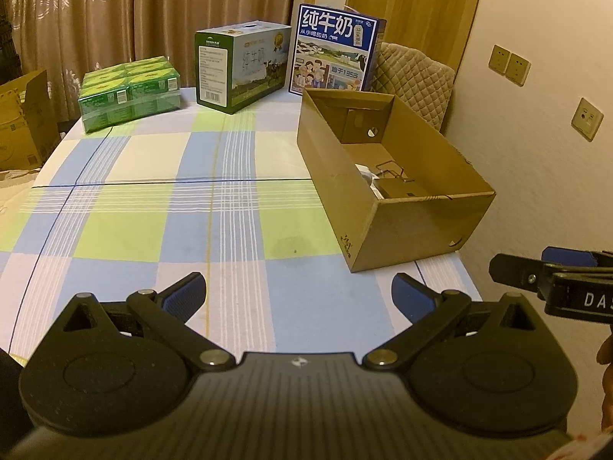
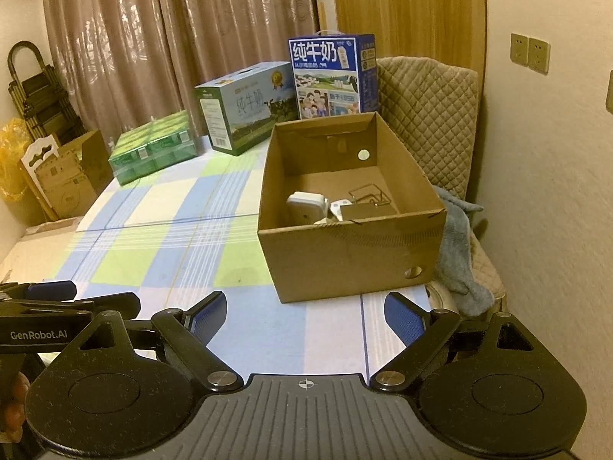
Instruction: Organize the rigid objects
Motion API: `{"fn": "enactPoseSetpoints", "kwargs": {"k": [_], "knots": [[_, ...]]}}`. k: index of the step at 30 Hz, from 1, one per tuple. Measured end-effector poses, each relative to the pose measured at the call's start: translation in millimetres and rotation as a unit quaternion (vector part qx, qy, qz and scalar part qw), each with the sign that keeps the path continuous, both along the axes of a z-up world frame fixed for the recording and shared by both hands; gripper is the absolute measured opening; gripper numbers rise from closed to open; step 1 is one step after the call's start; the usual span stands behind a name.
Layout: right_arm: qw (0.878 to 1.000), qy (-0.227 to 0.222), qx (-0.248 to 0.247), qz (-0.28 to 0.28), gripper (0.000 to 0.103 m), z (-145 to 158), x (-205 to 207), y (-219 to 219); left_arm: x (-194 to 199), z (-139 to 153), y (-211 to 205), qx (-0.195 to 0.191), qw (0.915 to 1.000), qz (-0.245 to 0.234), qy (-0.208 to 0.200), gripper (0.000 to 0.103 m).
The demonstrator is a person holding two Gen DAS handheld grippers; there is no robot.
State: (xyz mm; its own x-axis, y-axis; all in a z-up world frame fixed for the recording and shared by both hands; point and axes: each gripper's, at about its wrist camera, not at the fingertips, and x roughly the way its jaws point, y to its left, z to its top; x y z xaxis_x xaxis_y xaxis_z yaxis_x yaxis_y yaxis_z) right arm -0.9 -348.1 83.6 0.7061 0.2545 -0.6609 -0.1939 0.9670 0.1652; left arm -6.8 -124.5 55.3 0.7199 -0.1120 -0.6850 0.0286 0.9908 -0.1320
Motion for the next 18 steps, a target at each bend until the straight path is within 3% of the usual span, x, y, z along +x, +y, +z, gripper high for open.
{"fn": "enactPoseSetpoints", "kwargs": {"k": [18], "knots": [[1.000, 0.000, 0.001, 0.000, 0.087, -0.5, 0.0, -0.2, 1.5, 0.1, 0.5, -0.001, 1.0000, 0.002, 0.000, 0.102]]}}
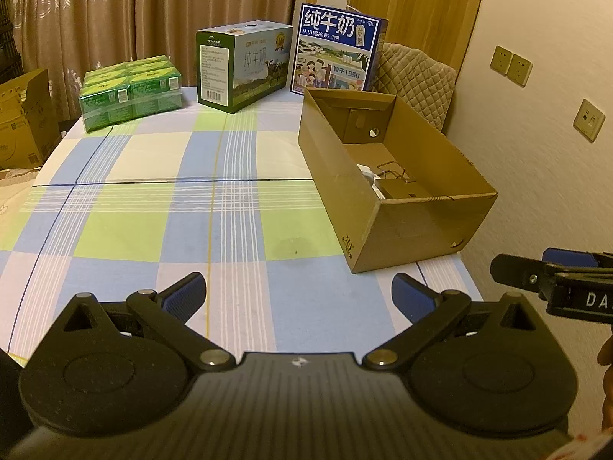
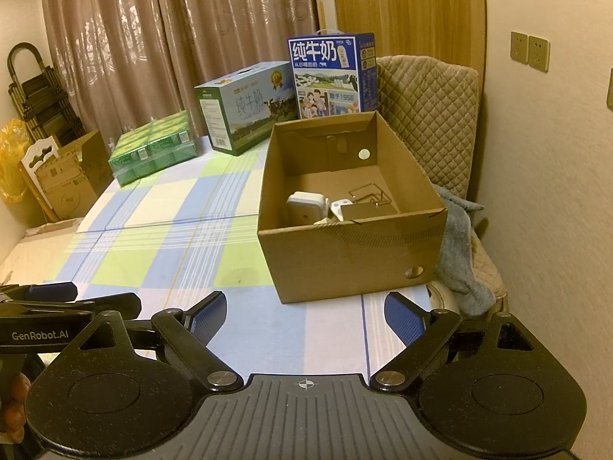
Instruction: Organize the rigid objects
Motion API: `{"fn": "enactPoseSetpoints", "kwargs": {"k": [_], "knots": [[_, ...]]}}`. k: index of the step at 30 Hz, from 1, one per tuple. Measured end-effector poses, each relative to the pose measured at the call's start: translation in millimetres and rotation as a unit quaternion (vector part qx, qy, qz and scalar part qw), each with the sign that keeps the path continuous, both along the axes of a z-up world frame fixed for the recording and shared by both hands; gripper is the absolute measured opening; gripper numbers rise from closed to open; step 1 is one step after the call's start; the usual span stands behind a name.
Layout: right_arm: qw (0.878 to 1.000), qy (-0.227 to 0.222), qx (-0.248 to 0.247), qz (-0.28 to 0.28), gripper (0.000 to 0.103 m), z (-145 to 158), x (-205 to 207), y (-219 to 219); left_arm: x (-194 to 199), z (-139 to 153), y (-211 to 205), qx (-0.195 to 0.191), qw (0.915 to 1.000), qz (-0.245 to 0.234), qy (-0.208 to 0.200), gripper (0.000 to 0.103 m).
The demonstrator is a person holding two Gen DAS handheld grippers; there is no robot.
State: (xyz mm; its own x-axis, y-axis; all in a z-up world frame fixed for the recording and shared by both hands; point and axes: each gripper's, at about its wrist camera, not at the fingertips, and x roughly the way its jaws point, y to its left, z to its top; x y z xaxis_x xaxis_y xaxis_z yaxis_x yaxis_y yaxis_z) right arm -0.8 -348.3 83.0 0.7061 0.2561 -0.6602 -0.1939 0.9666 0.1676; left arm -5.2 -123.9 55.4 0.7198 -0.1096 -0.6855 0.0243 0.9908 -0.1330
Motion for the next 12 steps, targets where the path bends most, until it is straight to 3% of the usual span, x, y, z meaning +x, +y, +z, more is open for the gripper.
{"fn": "enactPoseSetpoints", "kwargs": {"k": [12], "knots": [[1.000, 0.001, 0.000, -0.004, 0.087, -3.4, -0.6, 0.9, 0.3, -1.8, -0.5, -0.013, 0.9998, -0.008, -0.010, 0.102]]}}
